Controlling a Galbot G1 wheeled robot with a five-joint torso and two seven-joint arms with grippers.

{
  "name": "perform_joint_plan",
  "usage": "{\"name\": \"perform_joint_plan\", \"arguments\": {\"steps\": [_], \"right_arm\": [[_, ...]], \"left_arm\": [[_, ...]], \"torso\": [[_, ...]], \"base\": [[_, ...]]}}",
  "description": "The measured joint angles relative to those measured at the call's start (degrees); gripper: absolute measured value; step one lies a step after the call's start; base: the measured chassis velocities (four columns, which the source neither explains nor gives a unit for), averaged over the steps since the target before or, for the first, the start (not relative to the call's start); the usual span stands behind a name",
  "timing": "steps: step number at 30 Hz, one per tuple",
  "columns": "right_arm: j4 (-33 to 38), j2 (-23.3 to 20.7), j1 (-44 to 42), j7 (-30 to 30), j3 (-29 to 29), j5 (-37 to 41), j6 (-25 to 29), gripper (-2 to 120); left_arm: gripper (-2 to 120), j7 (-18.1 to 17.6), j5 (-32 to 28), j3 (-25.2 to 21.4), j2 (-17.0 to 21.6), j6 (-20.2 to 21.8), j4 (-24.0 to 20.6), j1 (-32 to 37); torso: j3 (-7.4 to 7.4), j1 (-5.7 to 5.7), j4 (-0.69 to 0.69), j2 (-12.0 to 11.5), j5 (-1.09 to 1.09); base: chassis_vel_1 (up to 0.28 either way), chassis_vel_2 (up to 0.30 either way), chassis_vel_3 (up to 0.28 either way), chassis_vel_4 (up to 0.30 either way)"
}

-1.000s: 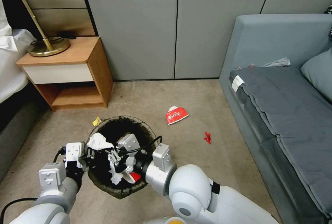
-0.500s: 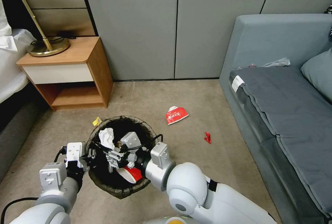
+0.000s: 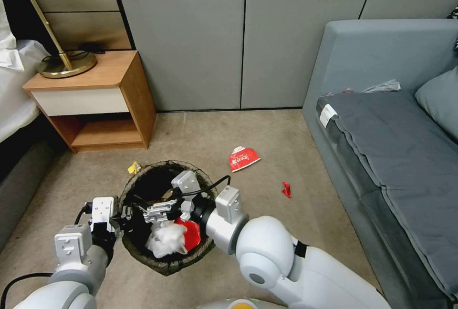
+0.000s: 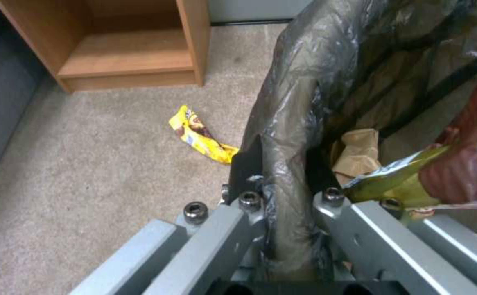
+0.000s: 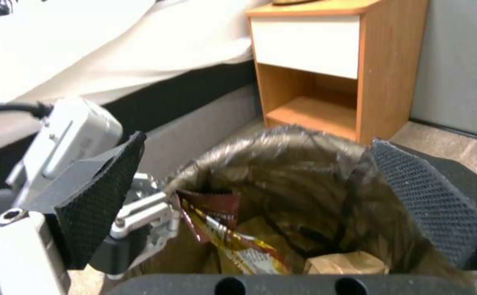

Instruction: Pick up the trash bin, then pick up the garbage from the floor and place it into the trash bin.

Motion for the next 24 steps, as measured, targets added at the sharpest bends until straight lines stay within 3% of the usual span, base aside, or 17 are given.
{"name": "perform_joint_plan", "arguments": {"steps": [11, 19, 24], "right_arm": [[4.66, -3.20, -1.34, -0.13, 4.46, 2.66, -0.46, 100], [8.50, -7.95, -7.04, -4.37, 15.34, 1.49, 3.39, 100], [9.67, -10.58, -13.21, -4.91, 22.30, -3.99, 8.43, 100]], "left_arm": [[1, 0.03, 0.00, -0.02, 0.04, -0.02, 0.00, -0.20], [1, 0.03, -0.04, -0.14, 0.06, -0.04, 0.00, -0.32], [1, 0.04, -0.15, -0.11, 0.04, -0.04, 0.00, -0.57]], "torso": [[0.00, 0.00, 0.00, 0.00, 0.00], [0.00, 0.00, 0.00, 0.00, 0.01], [0.00, 0.00, 0.00, 0.00, 0.00]], "base": [[0.000, 0.000, 0.000, 0.000], [0.000, 0.000, 0.000, 0.000], [0.000, 0.000, 0.000, 0.000]]}}
